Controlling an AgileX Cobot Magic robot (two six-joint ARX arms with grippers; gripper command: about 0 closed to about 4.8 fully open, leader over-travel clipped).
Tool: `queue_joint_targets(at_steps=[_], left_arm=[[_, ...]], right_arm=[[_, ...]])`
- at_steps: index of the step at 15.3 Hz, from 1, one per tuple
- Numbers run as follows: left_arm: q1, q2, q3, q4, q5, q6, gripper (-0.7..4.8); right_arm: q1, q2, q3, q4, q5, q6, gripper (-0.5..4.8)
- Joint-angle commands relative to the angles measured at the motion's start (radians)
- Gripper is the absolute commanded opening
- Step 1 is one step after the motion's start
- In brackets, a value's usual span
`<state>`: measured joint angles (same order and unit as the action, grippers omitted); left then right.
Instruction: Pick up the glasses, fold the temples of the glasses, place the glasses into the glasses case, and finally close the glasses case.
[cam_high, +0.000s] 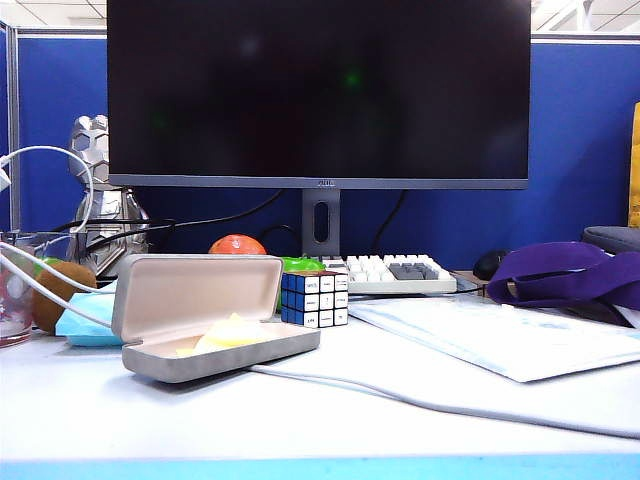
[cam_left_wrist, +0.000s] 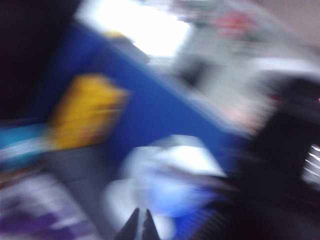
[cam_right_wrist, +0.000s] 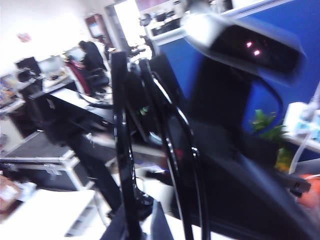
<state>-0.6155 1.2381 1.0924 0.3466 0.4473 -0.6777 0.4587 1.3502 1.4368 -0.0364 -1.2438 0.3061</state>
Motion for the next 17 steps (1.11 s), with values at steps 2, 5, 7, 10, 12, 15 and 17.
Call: queue_joint_targets(at_steps=[2, 5, 7, 10, 12, 15, 17], left_arm=[[0.000, -0.014, 0.004, -0.204, -0.310, 0.086, -0.05], [0.000, -0.032, 0.004, -0.225, -0.394, 0.106, -0.05], [0.000, -0.051, 0.004, -0.243, -0.459, 0.137, -0.05], [0.000, -0.056, 0.004, -0.255, -0.462, 0.146, -0.05], [0.000, -0.056, 0.004, -0.263, -0.442, 0.145, -0.05], [0.000, -0.056, 0.004, -0.262, -0.439, 0.142, -0.05], [0.000, -0.056, 0.004, -0.258, -0.440, 0.113, -0.06]], right_arm=[[0.002, -0.003, 0.003, -0.211, 0.195, -0.299, -0.05], [0.002, 0.008, 0.003, -0.570, 0.448, -0.647, -0.05], [0.002, 0.036, 0.003, -0.712, 0.536, -0.755, -0.05], [0.003, 0.130, 0.002, -0.805, 0.589, -0.912, -0.05], [0.004, 0.192, 0.002, -0.805, 0.592, -1.003, -0.05], [0.010, 0.256, 0.002, -0.805, 0.600, -1.223, -0.05], [0.039, 0.305, 0.002, -0.798, 0.649, -1.307, -0.05]])
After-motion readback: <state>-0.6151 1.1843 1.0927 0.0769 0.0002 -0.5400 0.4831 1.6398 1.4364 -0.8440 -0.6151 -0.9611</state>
